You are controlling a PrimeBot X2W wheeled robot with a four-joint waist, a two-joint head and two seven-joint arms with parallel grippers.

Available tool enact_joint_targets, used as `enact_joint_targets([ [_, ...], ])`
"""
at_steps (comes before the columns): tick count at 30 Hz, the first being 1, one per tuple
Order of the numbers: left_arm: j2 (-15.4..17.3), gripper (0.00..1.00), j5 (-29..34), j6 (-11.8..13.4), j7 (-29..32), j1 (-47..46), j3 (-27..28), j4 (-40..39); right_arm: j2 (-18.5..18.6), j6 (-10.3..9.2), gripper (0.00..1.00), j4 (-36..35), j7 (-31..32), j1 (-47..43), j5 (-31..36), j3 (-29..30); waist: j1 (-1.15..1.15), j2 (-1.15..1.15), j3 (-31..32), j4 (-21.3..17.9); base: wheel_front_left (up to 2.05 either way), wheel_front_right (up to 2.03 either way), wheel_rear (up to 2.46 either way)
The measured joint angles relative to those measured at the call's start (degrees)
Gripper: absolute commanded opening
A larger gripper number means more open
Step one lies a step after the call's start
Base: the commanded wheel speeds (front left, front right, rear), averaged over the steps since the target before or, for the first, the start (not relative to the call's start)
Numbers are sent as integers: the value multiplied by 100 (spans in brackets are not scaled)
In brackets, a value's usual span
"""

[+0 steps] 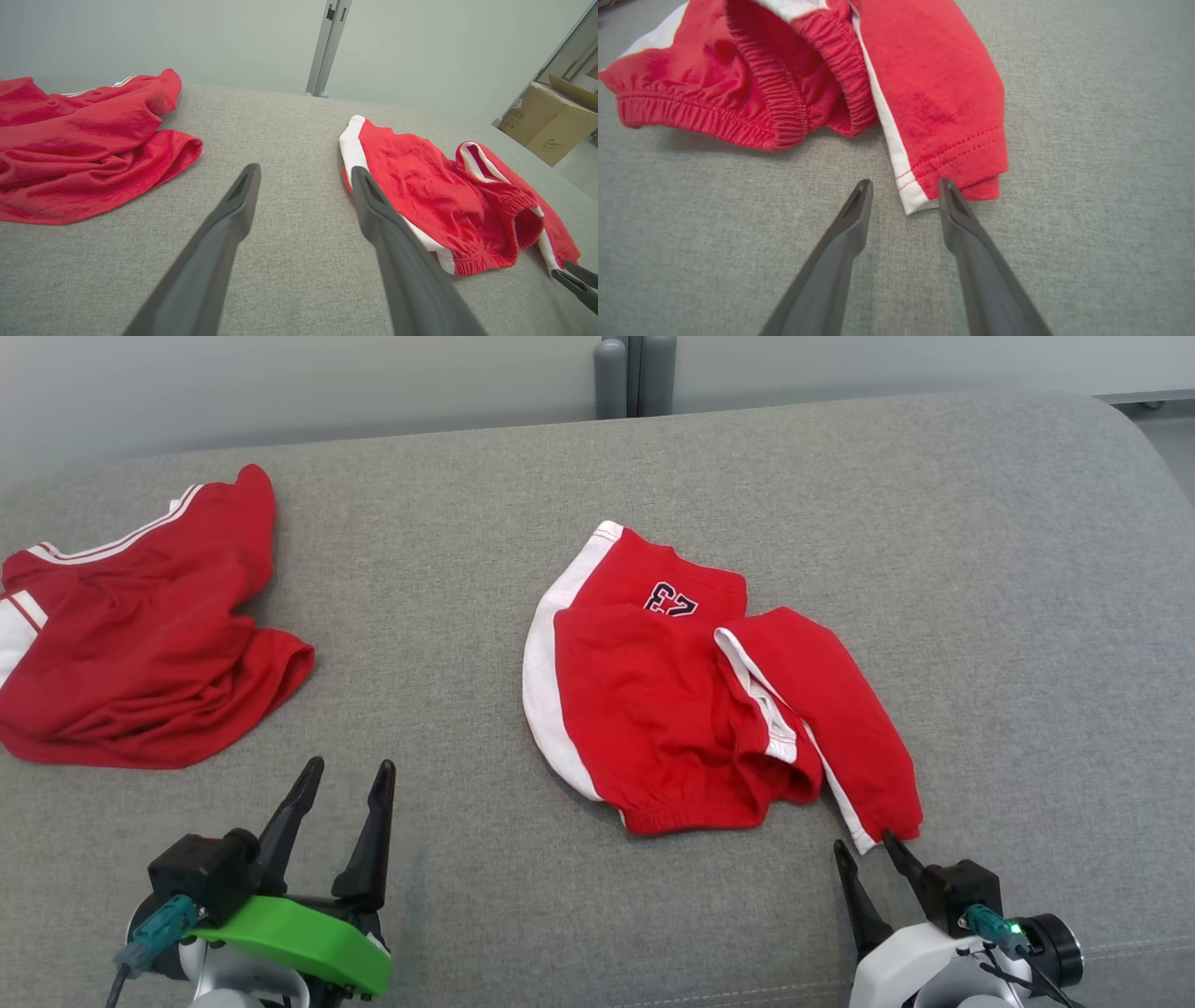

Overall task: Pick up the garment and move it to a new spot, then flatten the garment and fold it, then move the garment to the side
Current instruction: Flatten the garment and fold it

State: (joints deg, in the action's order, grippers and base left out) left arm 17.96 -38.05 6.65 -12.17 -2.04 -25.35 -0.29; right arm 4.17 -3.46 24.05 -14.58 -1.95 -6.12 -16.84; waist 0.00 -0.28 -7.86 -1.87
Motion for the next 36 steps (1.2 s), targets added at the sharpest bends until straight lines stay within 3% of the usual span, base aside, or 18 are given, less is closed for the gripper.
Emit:
enact_joint_targets([
  [6, 11, 100, 5, 1, -1, 57, 108, -54, -8, 40, 73, 77, 0, 43, -1, 32, 0, 0, -3, 17, 0, 0, 0],
  [17, 13, 100, 19, 41, 0, 148, 152, -158, -15, 44, 53, 248, 0, 46, -9, 101, 0, 0, 18, 21, 0, 0, 0],
  [27, 11, 100, 69, 42, 7, 244, 192, -204, -16, 60, 47, 338, 0, 164, -9, 149, 0, 0, 61, 40, 0, 0, 0],
  [29, 9, 100, 96, 42, 10, 254, 214, -205, -16, 66, 42, 359, 0, 164, -9, 157, 0, 0, 72, 46, 0, 0, 0],
  [31, 3, 100, 98, 42, 11, 271, 238, -207, -19, 93, 27, 378, 0, 164, -10, 163, 0, 0, 85, 50, 0, 0, 0],
  [36, -10, 100, 103, 42, 36, 354, 267, -213, -37, 120, 7, 441, 0, 164, -38, 167, 0, 0, 119, 53, 0, 0, 0],
])
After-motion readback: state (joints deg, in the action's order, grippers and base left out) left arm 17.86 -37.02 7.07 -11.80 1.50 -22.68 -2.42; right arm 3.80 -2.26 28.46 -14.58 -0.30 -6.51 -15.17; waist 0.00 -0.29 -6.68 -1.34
